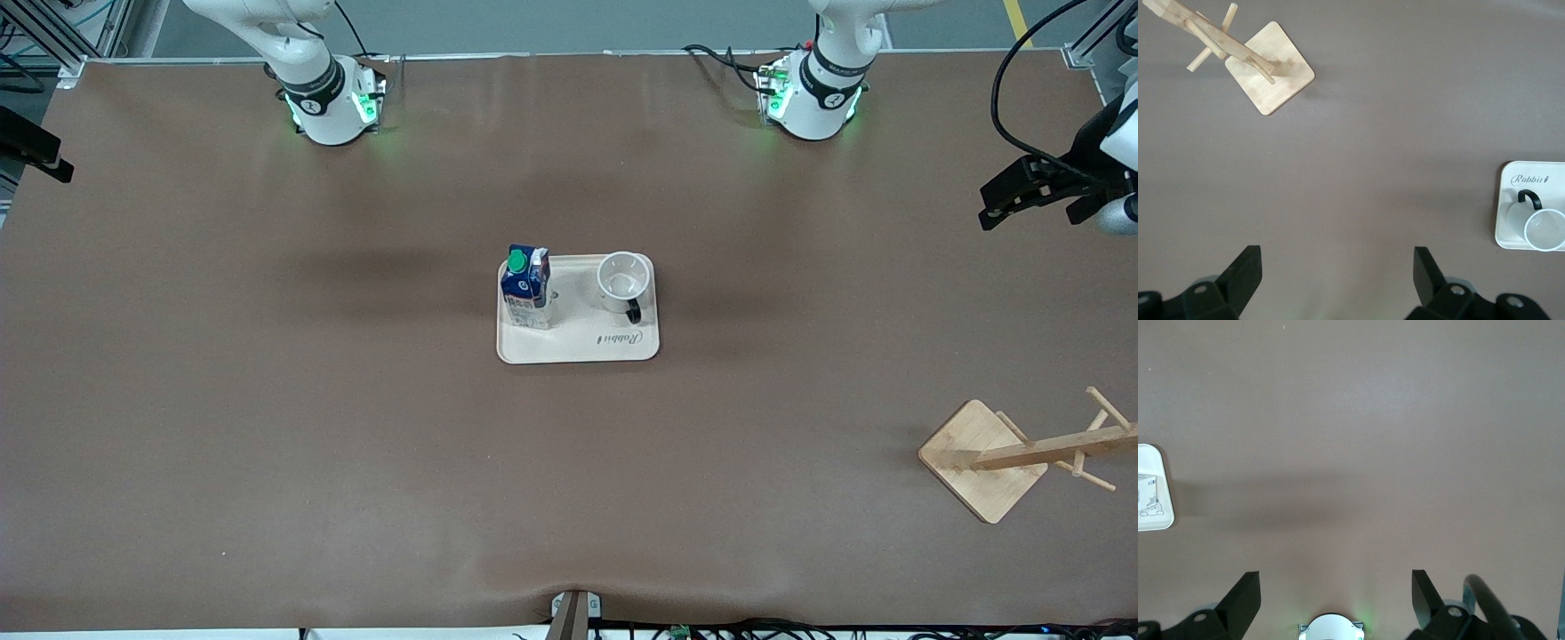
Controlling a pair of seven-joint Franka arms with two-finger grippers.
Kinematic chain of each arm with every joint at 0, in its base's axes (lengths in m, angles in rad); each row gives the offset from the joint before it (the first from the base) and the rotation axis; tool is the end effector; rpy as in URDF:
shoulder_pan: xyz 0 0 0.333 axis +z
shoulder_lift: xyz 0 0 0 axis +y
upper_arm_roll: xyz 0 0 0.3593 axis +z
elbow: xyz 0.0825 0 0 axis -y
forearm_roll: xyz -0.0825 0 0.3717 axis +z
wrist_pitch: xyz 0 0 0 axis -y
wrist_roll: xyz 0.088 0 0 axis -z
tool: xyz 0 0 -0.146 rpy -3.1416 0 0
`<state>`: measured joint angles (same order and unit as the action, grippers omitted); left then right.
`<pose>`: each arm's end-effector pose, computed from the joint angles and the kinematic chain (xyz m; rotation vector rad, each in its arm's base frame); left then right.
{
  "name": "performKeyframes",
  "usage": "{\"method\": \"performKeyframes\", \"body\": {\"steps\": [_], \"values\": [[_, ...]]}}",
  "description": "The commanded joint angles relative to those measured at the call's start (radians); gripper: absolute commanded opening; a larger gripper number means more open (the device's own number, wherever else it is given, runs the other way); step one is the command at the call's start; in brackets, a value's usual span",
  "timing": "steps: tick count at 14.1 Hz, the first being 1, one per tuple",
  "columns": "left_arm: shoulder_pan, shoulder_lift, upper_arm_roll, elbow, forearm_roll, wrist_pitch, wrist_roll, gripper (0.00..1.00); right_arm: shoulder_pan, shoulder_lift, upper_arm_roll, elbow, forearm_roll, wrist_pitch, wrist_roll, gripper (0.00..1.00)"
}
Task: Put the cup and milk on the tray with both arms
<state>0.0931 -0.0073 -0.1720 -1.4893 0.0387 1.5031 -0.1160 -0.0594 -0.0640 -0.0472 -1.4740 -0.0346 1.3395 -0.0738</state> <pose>0.5326 -0.0366 0.6640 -3.1031 -0.0622 -0.0384 0.4871 -0.0588 0.6860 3.1145 -0.0613 -0.1139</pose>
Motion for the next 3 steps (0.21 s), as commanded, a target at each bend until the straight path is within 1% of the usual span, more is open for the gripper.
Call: {"method": "performKeyframes", "body": {"steps": [1,3], "values": [[-0.001,-0.005,0.0,0.014,-0.017,-0.02,-0.002,1.0,-0.004,-0.013,0.003,-0.003,0.013,-0.009,0.022,1.0],[-0.003,-0.005,-0.003,0.014,-0.01,-0.027,-0.005,1.0,0.001,-0.013,0.004,0.0,0.012,-0.032,0.025,1.0]]}}
